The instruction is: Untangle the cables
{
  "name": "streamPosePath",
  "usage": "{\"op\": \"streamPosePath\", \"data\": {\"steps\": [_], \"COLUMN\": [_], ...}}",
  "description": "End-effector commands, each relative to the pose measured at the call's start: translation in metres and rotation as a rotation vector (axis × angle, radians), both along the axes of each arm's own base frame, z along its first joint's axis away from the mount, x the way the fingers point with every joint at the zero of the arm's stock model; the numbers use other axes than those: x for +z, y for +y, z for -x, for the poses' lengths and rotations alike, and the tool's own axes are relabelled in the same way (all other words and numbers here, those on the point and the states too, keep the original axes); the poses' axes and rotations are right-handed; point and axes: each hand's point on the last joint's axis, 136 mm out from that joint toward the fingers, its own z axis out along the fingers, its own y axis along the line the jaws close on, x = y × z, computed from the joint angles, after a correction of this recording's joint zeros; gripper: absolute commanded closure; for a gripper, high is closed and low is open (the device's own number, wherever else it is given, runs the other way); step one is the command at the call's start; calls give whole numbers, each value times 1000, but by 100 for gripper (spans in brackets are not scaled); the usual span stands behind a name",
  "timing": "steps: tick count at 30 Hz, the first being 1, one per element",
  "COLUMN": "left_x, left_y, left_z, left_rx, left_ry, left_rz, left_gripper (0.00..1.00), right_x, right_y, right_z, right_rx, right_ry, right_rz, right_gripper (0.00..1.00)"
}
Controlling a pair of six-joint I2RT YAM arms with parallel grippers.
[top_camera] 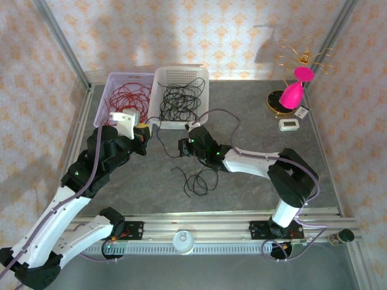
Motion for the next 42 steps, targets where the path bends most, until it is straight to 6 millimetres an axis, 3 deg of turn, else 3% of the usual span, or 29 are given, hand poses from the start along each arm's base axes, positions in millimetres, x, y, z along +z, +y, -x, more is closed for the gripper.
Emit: {"op": "streamPosePath", "data": {"steps": [1,9,15,19,22,26,35,42], "left_x": [18,38,50,57,61,77,132,159], "left_y": [11,26,26,25,21,15,3,-6], "left_z": [7,13,11,8,2,-12,-57,-109], "left_rx": [27,80,86,90,86,93,150,213], "left_ry": [-40,-94,-126,-148,-161,-186,-271,-314], "left_rz": [-29,-38,-31,-24,-16,-2,-32,-105], "left_gripper": [100,100,100,100,100,100,100,100], "right_x": [6,-2,8,17,25,40,61,85], "right_y": [-30,-104,-142,-158,-170,-187,-244,-266], "right_z": [-28,-44,-44,-40,-36,-32,1,30], "right_rx": [-181,-406,-549,-625,-671,-713,-825,-775], "right_ry": [10,175,212,209,189,115,-65,-180], "right_rz": [-45,-403,-644,-759,-801,-762,-591,-441], "right_gripper": [97,98,96,86,70,53,38,26]}}
